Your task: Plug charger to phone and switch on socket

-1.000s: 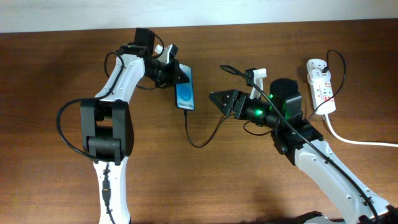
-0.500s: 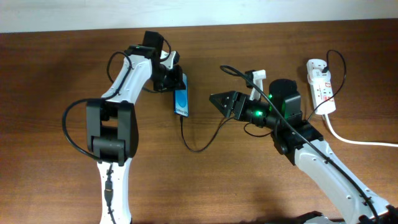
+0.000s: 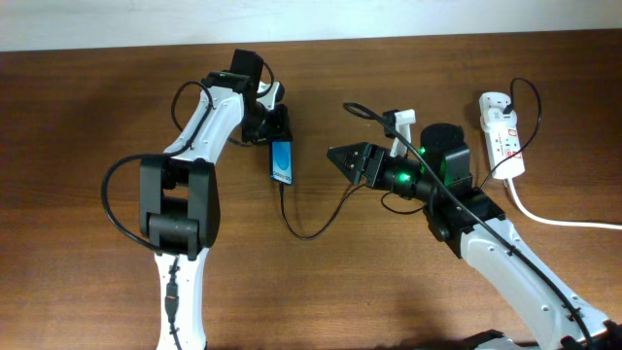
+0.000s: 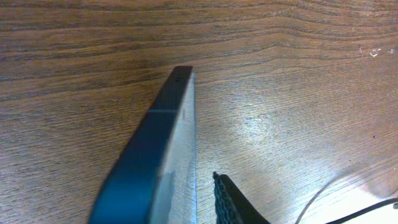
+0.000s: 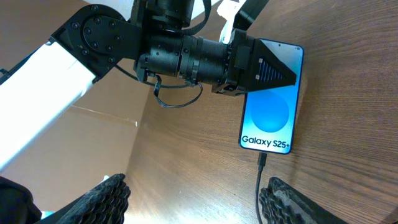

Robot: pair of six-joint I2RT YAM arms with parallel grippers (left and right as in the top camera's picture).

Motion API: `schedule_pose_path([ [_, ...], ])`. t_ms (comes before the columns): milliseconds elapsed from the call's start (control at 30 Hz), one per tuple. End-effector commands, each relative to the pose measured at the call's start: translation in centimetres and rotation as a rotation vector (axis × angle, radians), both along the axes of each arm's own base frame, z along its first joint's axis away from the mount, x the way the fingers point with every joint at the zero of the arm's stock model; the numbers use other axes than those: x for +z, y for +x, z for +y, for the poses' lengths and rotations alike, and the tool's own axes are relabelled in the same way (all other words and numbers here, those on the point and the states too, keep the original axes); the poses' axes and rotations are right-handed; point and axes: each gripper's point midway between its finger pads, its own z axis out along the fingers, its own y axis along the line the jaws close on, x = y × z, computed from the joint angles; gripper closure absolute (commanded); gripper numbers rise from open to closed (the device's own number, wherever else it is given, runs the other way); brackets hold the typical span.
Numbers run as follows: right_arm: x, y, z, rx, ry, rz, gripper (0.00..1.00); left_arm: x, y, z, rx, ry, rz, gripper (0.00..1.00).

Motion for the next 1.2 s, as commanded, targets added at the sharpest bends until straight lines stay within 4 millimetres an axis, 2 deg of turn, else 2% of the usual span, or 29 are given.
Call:
schedule_pose_path([
  [0, 0.3, 0.4, -0.2, -0.008, -0.008, -0.021, 0.27, 1.3, 0.4, -0.1, -0.012, -0.002, -0.037, 0.73],
  [133, 0.3, 0.4, -0.2, -0.008, -0.009, -0.021, 0.27, 1.1, 0.6, 0.4, -0.004, 0.033, -0.045, 0.61],
  [233, 0.3, 0.4, -0.2, -0.008, -0.009, -0.021, 0.27, 0.9, 0.7, 0.9, 0.002, 0.061, -0.049, 0.58],
  [400, 0.3, 0.4, -0.2, -0.008, -0.009, -0.021, 0.27, 0.7, 0.8, 1.4, 0.01, 0.095, -0.051, 0.56],
  [767, 0.1, 0.2, -0.2, 0.002, -0.021, -0.021, 0.27, 0.6, 0.7, 1.6, 0.011, 0.103, -0.049, 0.45],
  [1033, 0.1, 0.2, -0.2, 0.004, -0.02, -0.02, 0.27, 0.6, 0.7, 1.6, 0.011, 0.103, -0.049, 0.43],
  [1067, 0.1, 0.1, -0.2, 0.006, -0.019, -0.02, 0.27, 0.7, 0.7, 1.6, 0.011, 0.102, -0.05, 0.34],
  [1100, 0.1, 0.1, -0.2, 0.006, -0.019, -0.02, 0.27, 0.7, 0.8, 1.7, 0.013, 0.102, -0.05, 0.29],
  [1167, 0.1, 0.1, -0.2, 0.009, -0.018, -0.019, 0.24, 0.7, 0.8, 1.8, 0.016, 0.102, -0.051, 0.28],
])
